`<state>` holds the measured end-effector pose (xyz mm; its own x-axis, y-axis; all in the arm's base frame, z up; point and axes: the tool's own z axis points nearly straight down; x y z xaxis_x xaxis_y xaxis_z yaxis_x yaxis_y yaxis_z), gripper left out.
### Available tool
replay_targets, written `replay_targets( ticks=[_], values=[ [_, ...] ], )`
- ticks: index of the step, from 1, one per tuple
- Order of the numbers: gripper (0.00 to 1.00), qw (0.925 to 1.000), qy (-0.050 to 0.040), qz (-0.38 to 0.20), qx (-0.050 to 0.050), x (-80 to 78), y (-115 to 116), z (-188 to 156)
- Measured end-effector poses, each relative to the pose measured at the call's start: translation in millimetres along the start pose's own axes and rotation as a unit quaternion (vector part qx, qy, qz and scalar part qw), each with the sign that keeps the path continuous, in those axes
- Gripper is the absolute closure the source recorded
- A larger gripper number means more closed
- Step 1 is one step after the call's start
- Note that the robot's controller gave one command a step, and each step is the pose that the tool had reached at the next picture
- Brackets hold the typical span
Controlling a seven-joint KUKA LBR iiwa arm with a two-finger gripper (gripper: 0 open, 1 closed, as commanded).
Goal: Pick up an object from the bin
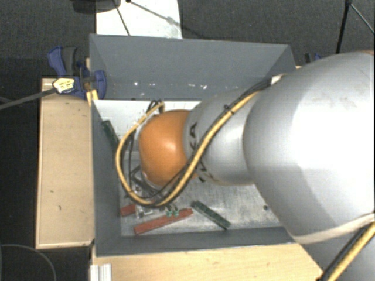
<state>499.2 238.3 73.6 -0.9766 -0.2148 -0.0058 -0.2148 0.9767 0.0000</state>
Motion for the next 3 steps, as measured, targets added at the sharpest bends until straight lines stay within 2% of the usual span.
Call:
replay_targets(
  ticks=[1, 3],
  values=[
    [1.0, 1.0, 0.0044, 0.0, 0.0, 2.0, 0.0, -6.8],
    [1.0, 1.0, -0.0001, 0.002, -0.001, -0.4, 0.4, -32.2]
  ],
)
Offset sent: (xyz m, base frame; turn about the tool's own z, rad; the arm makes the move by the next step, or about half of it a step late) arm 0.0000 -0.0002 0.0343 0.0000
